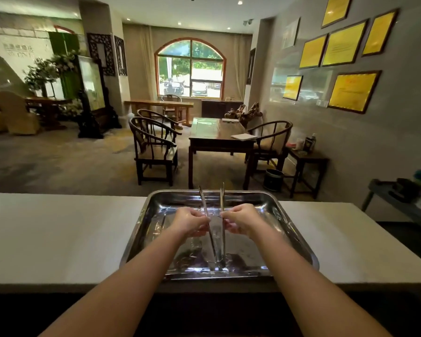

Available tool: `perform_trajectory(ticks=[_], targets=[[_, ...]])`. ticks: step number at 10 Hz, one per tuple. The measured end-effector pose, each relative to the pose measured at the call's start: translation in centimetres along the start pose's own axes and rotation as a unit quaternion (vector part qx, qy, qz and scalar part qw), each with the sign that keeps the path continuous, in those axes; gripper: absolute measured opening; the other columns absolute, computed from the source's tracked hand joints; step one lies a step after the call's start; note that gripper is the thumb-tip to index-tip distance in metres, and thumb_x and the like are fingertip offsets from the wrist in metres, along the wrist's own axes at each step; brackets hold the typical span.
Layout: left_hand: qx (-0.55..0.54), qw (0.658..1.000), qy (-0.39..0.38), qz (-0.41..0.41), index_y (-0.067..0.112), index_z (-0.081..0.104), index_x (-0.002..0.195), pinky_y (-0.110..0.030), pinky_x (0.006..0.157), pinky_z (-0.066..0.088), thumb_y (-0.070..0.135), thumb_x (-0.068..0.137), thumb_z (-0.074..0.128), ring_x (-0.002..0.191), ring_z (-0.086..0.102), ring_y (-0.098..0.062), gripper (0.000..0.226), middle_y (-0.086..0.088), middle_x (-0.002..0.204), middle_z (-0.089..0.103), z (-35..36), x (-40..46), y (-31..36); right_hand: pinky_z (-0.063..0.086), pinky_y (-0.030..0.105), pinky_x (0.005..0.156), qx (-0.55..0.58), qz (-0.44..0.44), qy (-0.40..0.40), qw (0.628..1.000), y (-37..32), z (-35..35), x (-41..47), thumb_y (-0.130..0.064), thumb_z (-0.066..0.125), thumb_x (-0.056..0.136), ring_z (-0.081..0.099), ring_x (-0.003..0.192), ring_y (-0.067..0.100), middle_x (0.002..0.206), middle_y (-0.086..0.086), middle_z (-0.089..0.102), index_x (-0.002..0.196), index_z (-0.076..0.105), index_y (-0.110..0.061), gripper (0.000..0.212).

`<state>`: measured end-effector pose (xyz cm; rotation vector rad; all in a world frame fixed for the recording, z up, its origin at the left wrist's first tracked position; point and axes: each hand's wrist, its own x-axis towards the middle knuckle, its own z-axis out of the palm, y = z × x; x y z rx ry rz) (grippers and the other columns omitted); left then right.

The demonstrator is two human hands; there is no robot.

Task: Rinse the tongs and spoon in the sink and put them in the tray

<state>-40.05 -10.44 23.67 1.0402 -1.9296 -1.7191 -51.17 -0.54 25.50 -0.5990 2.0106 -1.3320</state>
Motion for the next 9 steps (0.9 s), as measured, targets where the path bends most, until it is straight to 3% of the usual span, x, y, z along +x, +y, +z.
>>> perform_trajectory(ticks=[1,2,4,5,6,7,8,9], targets=[[0.027,0.999,-0.023,-0.027,-0.006,0.063,0.098,-0.025,0.063,0.058,0.005,0.080,0.065,0.075,0.067,-0.020,0.021,-0.020,0.096,0.068,0.1,0.3,-0.9,0.049,0.019,0.044,-0.008,0.034,0.003,0.999,1.2,0.4,0.6,-0.007,0.067,0.082,0.056,0.059,0.016,0.080,0.013,0.060,0.096,0.058,0.004,0.020],[0.055,0.997,-0.037,-0.033,-0.005,0.063,0.099,-0.030,0.076,0.057,0.005,0.079,0.066,0.085,0.065,-0.022,0.022,-0.020,0.104,0.066,0.2,0.7,-1.6,0.051,0.020,0.047,0.006,0.062,0.010,0.998,2.1,0.8,1.0,-0.004,0.067,0.081,0.060,0.075,0.019,0.097,0.015,0.058,0.110,0.057,0.006,0.033],[0.080,0.995,-0.041,-0.047,0.000,0.065,0.093,-0.026,0.069,0.058,0.009,0.078,0.068,0.077,0.064,-0.016,0.017,-0.011,0.089,0.066,0.3,1.1,-2.5,0.060,0.032,0.070,-0.003,0.078,0.031,0.996,2.9,1.3,1.7,-0.007,0.072,0.077,0.064,0.083,0.024,0.103,0.018,0.061,0.104,0.060,0.005,0.032],[0.095,0.994,-0.032,-0.044,0.005,0.066,0.086,-0.031,0.077,0.058,0.012,0.078,0.069,0.079,0.065,-0.017,0.011,-0.008,0.085,0.066,0.6,1.1,-2.6,0.059,0.033,0.075,0.000,0.081,0.043,0.996,3.4,1.4,1.9,-0.006,0.072,0.077,0.065,0.088,0.027,0.106,0.020,0.063,0.103,0.061,0.004,0.030],[0.102,0.994,-0.021,-0.037,0.006,0.067,0.086,-0.035,0.081,0.058,0.012,0.077,0.069,0.081,0.065,-0.019,0.011,-0.008,0.086,0.067,0.7,1.3,-2.6,0.059,0.031,0.070,0.000,0.073,0.054,0.996,3.5,1.4,1.9,-0.006,0.070,0.078,0.065,0.078,0.025,0.102,0.019,0.064,0.098,0.061,0.004,0.024],[0.087,0.996,-0.010,-0.036,0.005,0.066,0.083,-0.022,0.062,0.058,0.010,0.076,0.070,0.073,0.063,-0.014,0.009,-0.007,0.083,0.066,0.8,1.2,-2.4,0.056,0.024,0.058,-0.025,0.058,0.063,0.996,3.6,1.5,2.0,-0.007,0.069,0.079,0.062,0.069,0.018,0.088,0.012,0.062,0.085,0.060,-0.001,0.012],[0.080,0.996,-0.017,-0.040,0.009,0.065,0.078,-0.016,0.050,0.054,0.010,0.077,0.069,0.069,0.062,-0.012,0.005,-0.006,0.080,0.065,1.0,1.0,-2.4,0.057,0.025,0.059,-0.040,0.055,0.069,0.995,3.5,1.6,2.1,-0.009,0.070,0.079,0.063,0.066,0.017,0.081,0.009,0.061,0.086,0.061,-0.002,0.013],[0.123,0.992,-0.005,-0.022,0.006,0.066,0.084,-0.024,0.063,0.056,0.015,0.081,0.066,0.066,0.063,-0.012,0.009,-0.005,0.077,0.066,1.0,0.6,-2.1,0.059,0.033,0.071,-0.097,0.023,0.109,0.989,3.1,1.6,1.8,-0.017,0.068,0.082,0.067,0.074,0.020,0.080,0.009,0.066,0.086,0.064,-0.003,0.014]])
